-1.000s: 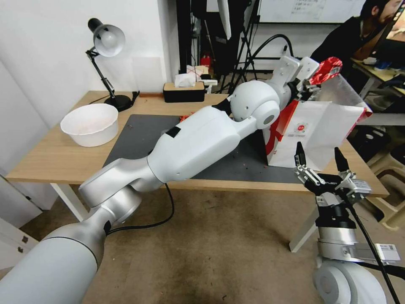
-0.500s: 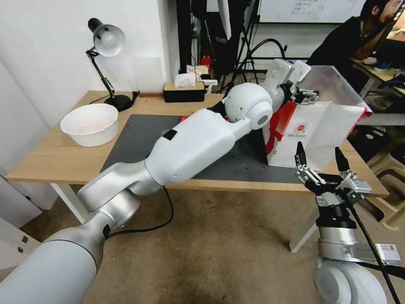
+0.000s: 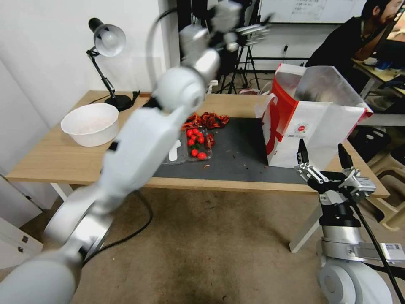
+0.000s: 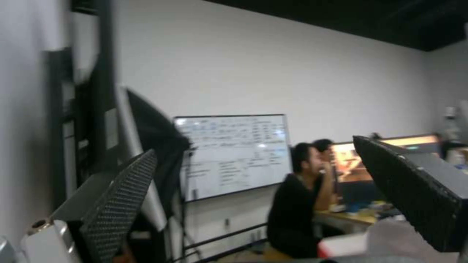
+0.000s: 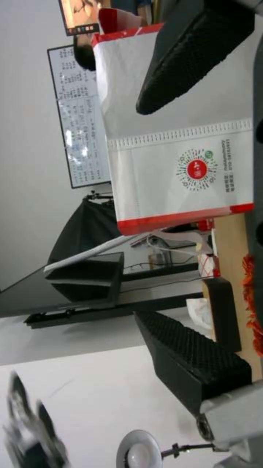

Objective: Pick up the trash from the table and place it into the takeout bag.

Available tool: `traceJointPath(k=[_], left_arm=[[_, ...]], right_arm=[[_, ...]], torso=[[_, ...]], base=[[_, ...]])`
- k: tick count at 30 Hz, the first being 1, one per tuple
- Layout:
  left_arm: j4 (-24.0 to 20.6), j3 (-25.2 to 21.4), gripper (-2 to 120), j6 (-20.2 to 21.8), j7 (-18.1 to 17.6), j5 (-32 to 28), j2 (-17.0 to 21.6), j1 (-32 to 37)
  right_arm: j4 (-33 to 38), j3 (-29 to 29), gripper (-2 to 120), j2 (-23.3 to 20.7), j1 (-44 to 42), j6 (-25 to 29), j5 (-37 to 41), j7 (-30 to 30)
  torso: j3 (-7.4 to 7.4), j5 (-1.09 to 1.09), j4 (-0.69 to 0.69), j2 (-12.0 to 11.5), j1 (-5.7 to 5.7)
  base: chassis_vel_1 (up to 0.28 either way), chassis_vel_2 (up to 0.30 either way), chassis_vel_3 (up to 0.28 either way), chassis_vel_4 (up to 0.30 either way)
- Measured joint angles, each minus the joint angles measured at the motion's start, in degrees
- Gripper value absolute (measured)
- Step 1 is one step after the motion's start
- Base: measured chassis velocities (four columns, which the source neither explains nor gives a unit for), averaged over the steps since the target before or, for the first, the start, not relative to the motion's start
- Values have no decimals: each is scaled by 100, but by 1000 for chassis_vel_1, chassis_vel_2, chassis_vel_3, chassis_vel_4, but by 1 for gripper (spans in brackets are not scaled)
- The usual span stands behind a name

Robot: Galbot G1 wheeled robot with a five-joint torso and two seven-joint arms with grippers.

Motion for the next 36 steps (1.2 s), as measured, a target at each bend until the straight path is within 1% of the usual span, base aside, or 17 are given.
traceJointPath(k=[1, 3, 5, 8, 9, 10, 11, 12, 13, 14, 15, 16, 17, 18, 21, 25, 36], left_arm=[[0, 0, 100, 0, 0, 0, 0, 0], [-406, -287, 100, -216, -89, 258, 173, 799], [-491, -343, 100, -271, -111, 316, 204, 980], [-945, -700, 100, -671, -216, 708, 260, 2296], [-945, -700, 100, -671, -216, 708, 260, 2296], [-1034, -772, 100, -825, -235, 836, 230, 2660], [-1117, -859, 100, -1123, -253, 1054, 170, 3239], [-1117, -859, 100, -1123, -253, 1054, 170, 3239], [-1131, -907, 100, -1333, -269, 1220, 119, 3628], [-1130, -990, 100, -1656, -283, 1460, 40, 4174], [-1130, -990, 100, -1656, -283, 1460, 40, 4174], [-1112, -1036, 100, -1838, -285, 1578, 0, 4437], [-1073, -1128, 100, -2136, -289, 1764, -65, 4839], [-1062, -1170, 100, -2231, -321, 1853, -92, 4984], [-1059, -1270, 100, -2322, -402, 2059, -152, 5147], [-1141, -1336, 100, -2231, -455, 2208, -194, 5185], [-1163, -1309, 100, -2128, -480, 2296, -227, 5141]], right_arm=[[0, 0, 100, 0, 0, 0, 0, 0], [-28, 2, 100, -37, 20, 2, -18, 0], [-40, 3, 100, -43, 27, 4, -23, 0], [-176, 2, 100, -31, 54, 111, -105, 2], [-176, 2, 100, -31, 54, 111, -105, 2], [-223, 2, 100, -16, 54, 169, -133, 3], [-290, 1, 100, -3, 49, 243, -166, 13], [-290, 1, 100, -3, 49, 243, -166, 13], [-322, 1, 100, -1, 36, 268, -183, 33], [-355, 4, 100, 0, 13, 296, -194, 48], [-355, 4, 100, 0, 13, 296, -194, 48], [-378, 9, 100, 0, 2, 314, -197, 54], [-437, 11, 100, -8, -15, 350, -201, 60], [-472, 11, 100, -14, -23, 366, -213, 62], [-540, -3, 100, -21, -19, 376, -247, 62], [-640, -44, 100, -21, 13, 372, -279, 47], [-699, -80, 100, -20, 56, 373, -362, 84]], torso=[[0, 0, 0, 0, 0], [0, -2, 3, 0, 0], [0, -1, 3, 0, 0], [0, 2, -1, 0, 0], [0, 2, -1, 0, 0], [0, 2, 0, 1, 0], [-1, 3, 0, 0, 0], [-1, 3, 0, 0, 0], [-1, 2, 0, 1, -1], [-1, 2, -1, 0, -1], [-1, 2, -1, 0, -1], [0, 2, 1, 0, 0], [-1, 2, 3, 1, -1], [-1, 3, 2, 1, -2], [-1, 3, -1, 1, -1], [0, 3, 0, 1, -1], [0, 2, 0, 1, 0]], base=[[0, 0, 0, 0], [0, 0, 0, 0], [0, 0, 0, 0], [0, 0, 0, 0], [0, 0, 0, 0], [0, 0, 0, 0], [0, 0, 0, 0], [0, 0, 0, 0], [0, 0, 0, 0], [0, 0, 0, 0], [0, 0, 0, 0], [0, 0, 0, 0], [0, 0, 0, 0], [0, 0, 0, 0], [0, 0, 0, 0], [0, 0, 0, 0], [0, 0, 0, 0]])
